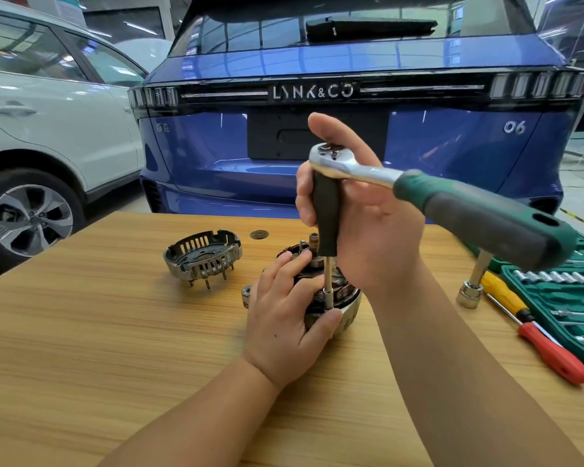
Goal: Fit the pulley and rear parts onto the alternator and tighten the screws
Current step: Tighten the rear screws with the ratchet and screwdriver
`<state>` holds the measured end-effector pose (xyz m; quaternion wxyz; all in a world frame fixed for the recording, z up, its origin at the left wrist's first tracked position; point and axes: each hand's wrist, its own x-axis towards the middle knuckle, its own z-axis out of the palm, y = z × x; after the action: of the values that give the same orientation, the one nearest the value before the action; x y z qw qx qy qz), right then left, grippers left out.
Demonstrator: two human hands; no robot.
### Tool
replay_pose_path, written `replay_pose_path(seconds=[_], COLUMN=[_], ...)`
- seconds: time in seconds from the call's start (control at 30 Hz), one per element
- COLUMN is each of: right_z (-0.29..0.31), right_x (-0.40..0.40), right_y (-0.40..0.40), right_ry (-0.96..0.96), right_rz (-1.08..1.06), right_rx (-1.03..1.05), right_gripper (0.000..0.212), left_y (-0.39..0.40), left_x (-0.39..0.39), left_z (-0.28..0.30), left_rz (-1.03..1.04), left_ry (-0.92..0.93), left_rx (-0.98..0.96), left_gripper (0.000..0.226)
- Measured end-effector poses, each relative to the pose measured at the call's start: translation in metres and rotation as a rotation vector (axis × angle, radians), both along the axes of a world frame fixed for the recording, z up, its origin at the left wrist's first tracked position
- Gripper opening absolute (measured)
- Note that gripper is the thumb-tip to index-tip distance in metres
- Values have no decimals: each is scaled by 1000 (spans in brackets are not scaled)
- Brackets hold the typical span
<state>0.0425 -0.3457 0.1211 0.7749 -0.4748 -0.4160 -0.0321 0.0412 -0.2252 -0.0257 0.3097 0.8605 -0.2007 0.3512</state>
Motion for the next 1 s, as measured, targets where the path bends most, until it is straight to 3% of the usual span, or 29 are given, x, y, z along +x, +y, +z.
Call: replay_pose_path(seconds=[0.07,0.13,0.23,0.33,0.4,0.57,0.8,0.93,1.0], right_z=[2,2,1,-2,-3,-4,-9,-7,-9], right_x=[2,3,0,-4,-3,0,10,11,9], right_y=[-3,-3,-2,0,1,2,0,-6,-7], right_ry=[61,88,170,156,154,148,-1,35,72], right_rz=[110,143,48,-344,-492,-227,-247,55,135], right_rx=[-5,17,62,35,16,17,26,59,91], right_gripper=[87,94,67,32,35,28,38,38,50], left_y=[-1,-1,-1,-2,-2,-3,-6,-6,-6], left_x=[0,1,2,2,2,1,0,1,1], left_z=[0,0,-1,-3,-3,-2,-1,-2,-2], left_rz=[7,6,1,25,29,36,50,48,45], left_ry=[-21,-29,-41,-42,-34,-26,-56,-62,-68], left_rx=[-1,-2,-4,-3,1,-4,-2,-3,-5], left_gripper=[44,44,45,46,46,43,44,43,41])
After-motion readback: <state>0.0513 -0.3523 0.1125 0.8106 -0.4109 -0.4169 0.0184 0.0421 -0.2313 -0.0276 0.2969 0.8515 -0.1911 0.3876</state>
